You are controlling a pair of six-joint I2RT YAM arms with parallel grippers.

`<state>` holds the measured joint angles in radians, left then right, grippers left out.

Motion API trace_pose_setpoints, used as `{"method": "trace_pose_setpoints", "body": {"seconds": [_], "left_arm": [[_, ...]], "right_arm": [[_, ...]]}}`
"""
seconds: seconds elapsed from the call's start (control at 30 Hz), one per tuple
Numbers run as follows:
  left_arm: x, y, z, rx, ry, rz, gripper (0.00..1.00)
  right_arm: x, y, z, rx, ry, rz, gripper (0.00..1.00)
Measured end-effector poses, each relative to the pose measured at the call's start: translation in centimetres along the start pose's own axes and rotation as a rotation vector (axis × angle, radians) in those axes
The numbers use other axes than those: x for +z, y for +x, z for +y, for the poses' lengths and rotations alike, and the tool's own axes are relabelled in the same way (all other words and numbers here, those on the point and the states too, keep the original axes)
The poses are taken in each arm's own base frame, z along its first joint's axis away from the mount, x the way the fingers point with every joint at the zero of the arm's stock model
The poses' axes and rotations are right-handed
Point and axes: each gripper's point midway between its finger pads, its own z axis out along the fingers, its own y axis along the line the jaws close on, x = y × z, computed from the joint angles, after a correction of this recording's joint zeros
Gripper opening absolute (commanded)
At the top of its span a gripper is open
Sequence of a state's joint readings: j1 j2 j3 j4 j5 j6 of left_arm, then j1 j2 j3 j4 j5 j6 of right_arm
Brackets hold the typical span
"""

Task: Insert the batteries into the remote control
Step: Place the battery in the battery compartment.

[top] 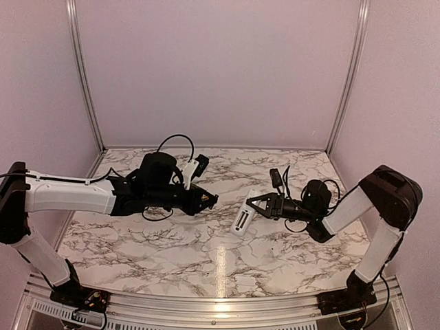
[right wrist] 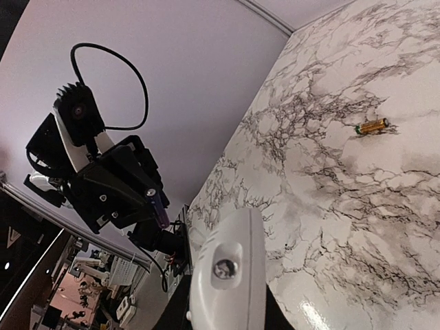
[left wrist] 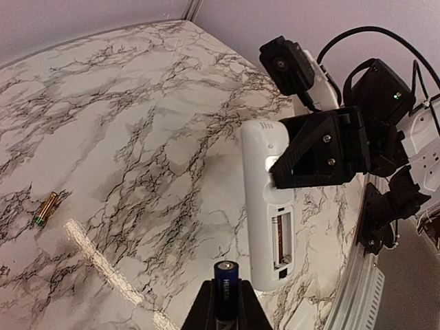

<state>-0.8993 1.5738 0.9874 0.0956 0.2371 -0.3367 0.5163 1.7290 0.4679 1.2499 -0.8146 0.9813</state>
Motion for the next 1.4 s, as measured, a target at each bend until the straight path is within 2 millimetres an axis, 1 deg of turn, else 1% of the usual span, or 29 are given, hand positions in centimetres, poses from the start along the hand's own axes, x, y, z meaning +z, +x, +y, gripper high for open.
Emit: {"method": "trace_pose_setpoints", "body": {"seconds": [0.13, 0.27, 0.4, 0.7, 0.83, 0.97, 1.1, 1.23, 1.4], "left_arm": [[-0.5, -1.4, -2.9, 0.053, 0.044, -0.093, 0.00], [-0.4, -1.8, -5.3, 0.110, 0.065, -0.144, 0.00], [-0.2, -2.0, -6.7, 0.150, 0.071, -0.179, 0.00], [1.2, -1.5, -6.1, 0.210, 0.005, -0.180, 0.00], [1.3, -1.6, -6.1, 0.226, -0.014, -0.189, 0.00], [1.4, -1.7, -6.0, 0.240, -0.034, -0.193, 0.00], [1.9, -2.0, -6.2, 0.254, -0.043, -0.200, 0.00], [2.2, -1.9, -6.3, 0.261, -0.053, -0.199, 0.00], [2.3, -1.9, -5.8, 0.261, -0.079, -0.202, 0.00]], "right_arm": [[1.1, 0.4, 0.2, 0.039, -0.006, -0.003, 0.00], [2.2, -0.2, 1.5, 0.026, -0.040, -0.018, 0.00], [2.9, -0.8, 2.6, 0.029, -0.069, -0.031, 0.00], [3.2, -1.0, 2.8, 0.080, -0.071, -0.045, 0.00], [3.2, -1.2, 2.9, 0.096, -0.070, -0.055, 0.00], [3.5, -1.6, 3.6, 0.096, -0.085, -0.064, 0.00], [3.9, -1.8, 4.1, 0.099, -0.100, -0.063, 0.00], [4.0, -1.8, 4.1, 0.107, -0.098, -0.068, 0.00], [4.0, -1.9, 4.1, 0.122, -0.095, -0.074, 0.00]]}}
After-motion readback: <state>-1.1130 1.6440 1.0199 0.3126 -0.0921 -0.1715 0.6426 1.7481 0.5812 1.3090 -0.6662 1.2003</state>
